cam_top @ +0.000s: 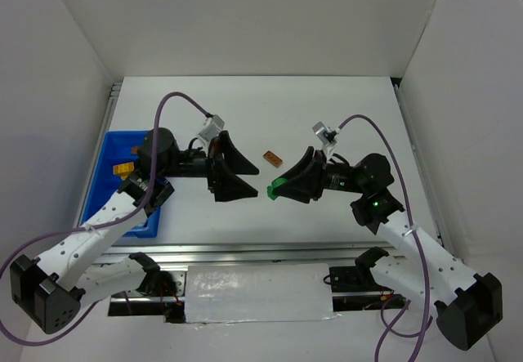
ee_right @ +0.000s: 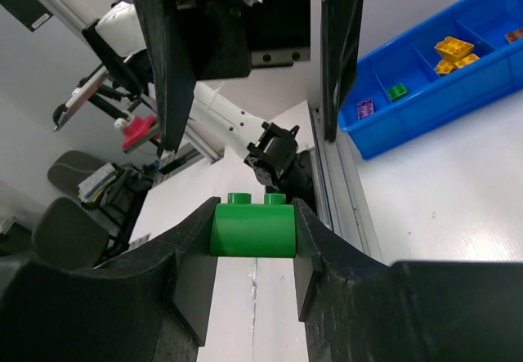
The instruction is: Sort the legos into containers by color
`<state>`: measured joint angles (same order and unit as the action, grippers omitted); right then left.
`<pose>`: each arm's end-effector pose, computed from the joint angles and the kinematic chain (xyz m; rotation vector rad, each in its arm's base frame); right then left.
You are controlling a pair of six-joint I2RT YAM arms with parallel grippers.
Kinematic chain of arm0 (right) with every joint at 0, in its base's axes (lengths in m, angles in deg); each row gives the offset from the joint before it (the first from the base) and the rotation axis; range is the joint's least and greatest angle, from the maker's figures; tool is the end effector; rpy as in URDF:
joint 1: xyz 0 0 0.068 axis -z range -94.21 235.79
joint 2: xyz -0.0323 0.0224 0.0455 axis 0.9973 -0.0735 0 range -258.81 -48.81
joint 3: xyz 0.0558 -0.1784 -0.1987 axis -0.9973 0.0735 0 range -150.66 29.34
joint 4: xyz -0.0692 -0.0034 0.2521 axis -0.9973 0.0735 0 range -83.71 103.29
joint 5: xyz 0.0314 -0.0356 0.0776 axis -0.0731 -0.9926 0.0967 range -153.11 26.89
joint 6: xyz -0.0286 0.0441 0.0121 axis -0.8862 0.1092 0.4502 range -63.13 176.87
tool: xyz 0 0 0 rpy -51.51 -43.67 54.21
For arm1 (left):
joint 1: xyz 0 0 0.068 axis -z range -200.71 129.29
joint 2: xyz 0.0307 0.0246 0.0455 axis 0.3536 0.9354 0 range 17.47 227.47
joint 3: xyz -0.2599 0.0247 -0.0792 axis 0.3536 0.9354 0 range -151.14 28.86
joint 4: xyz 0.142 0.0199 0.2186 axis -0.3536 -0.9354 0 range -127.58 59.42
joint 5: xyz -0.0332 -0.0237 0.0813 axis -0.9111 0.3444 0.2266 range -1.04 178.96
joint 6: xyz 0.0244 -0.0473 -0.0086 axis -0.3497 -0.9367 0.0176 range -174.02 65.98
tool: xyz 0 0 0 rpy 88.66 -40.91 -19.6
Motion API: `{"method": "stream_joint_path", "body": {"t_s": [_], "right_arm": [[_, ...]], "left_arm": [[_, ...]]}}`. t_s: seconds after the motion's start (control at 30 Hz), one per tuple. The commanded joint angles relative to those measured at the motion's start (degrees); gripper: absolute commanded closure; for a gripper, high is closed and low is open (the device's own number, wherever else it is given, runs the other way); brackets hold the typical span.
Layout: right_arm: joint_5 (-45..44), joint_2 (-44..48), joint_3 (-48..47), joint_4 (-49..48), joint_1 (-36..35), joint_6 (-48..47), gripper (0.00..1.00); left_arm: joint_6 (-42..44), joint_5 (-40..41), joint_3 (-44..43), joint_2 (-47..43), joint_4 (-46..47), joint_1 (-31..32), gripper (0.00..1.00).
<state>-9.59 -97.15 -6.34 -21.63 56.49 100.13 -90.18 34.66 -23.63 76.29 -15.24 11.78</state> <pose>0.1504 0.1171 0.3407 -0.7282 1.4637 1.6117 0.1760 -0.1464 0.3868 0.8337 1.4951 -1.5904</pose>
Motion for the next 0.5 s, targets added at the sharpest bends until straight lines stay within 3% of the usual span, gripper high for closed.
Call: {"method": "stream_joint_path", "body": {"t_s": [0.0,0.17,0.27,0.47], "right_arm": [[1.2,1.1,-2.7,-3.5,0.2,1.6,1.0],[0.4,0.9,-3.1,-3.5,-0.5,1.4,1.0],[-0.7,0.4,-3.3,-2.9,-1.2,0.6,1.0],[-2.3,-0.6,-4.0,-0.7,-2.3,-1.4,1.0]], "left_arm": [[3.4,-0.1,-0.8,0.8,-0.3,3.1,0.06],[2.2,2.4,-1.9,3.7,-0.9,6.3,0.09],[3.4,3.1,-4.3,6.2,-3.3,7.7,0.2],[3.5,4.2,-5.0,7.1,-3.7,8.1,0.27]]}}
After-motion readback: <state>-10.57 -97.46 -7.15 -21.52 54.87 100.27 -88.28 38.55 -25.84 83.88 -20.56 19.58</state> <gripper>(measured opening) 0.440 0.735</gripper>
